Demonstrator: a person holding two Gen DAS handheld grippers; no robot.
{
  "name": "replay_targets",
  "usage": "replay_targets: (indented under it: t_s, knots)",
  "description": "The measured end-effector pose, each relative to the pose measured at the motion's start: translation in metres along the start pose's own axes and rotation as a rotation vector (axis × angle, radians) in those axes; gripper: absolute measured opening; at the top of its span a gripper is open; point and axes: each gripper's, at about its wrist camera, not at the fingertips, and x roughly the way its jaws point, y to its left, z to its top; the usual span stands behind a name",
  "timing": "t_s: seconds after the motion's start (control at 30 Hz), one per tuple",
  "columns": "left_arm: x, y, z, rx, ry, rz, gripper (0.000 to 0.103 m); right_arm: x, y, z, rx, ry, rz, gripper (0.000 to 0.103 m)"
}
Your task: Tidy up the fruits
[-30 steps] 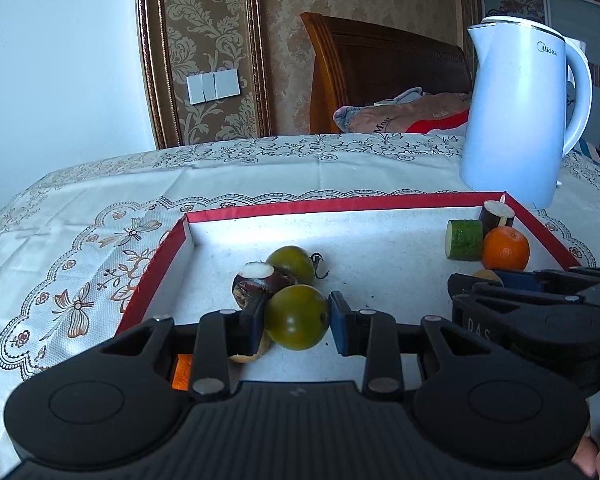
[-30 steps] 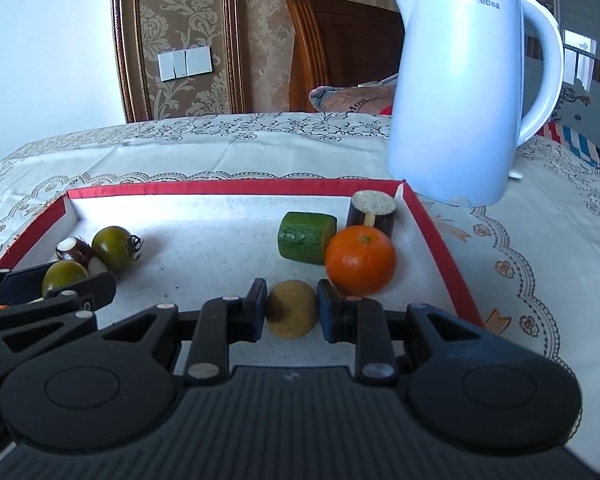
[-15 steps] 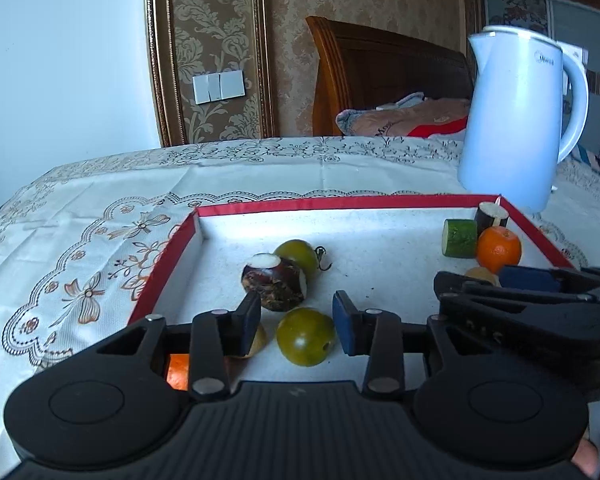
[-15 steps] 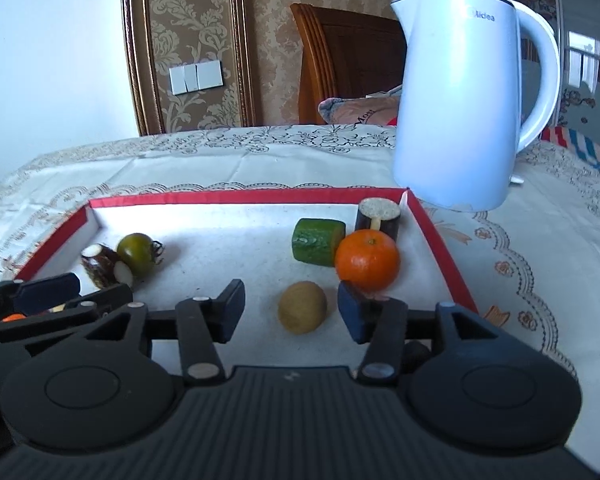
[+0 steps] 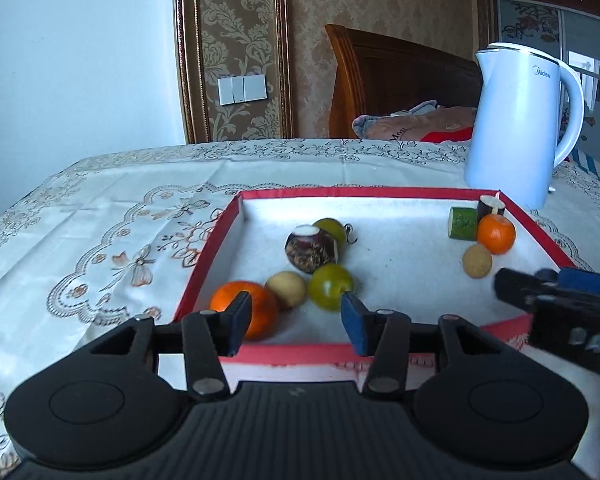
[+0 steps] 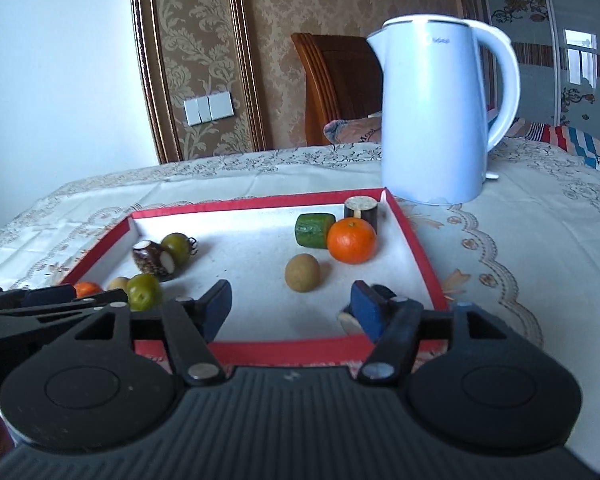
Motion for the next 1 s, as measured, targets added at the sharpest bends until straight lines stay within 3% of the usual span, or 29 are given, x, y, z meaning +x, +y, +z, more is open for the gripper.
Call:
replay_targets:
  t_s: [0.3, 0.43, 0.6, 0.93, 1.0]
  knots:
    - [-0.027, 0.005, -0.016, 0.002, -0.012, -0.018, 0.050, -0.029, 0.001, -0.021, -0.028, 0.009, 0.008, 0.068]
    - [-0.034, 0.004, -0.021, 0.000, -0.020, -0.027, 0.050, -0.030, -0.001, -0.028, -0.010, 0.019, 0.013, 0.074]
    - [-0.032, 0.002, -0.025, 0.009, -0.018, -0.025, 0.056, -0.025, -0.003, -0.031, 0.003, 0.043, 0.012, 0.074]
    - [-0.017, 0.005, -0.031, -0.014, 0.044, -0.008, 0.057, -0.023, 0.000, -0.032, -0.008, 0.054, 0.007, 0.078]
    - [-0.017, 0.006, -0.032, -0.017, 0.044, -0.001, 0.065, -0.022, 0.000, -0.032, -0.005, 0.060, 0.008, 0.078]
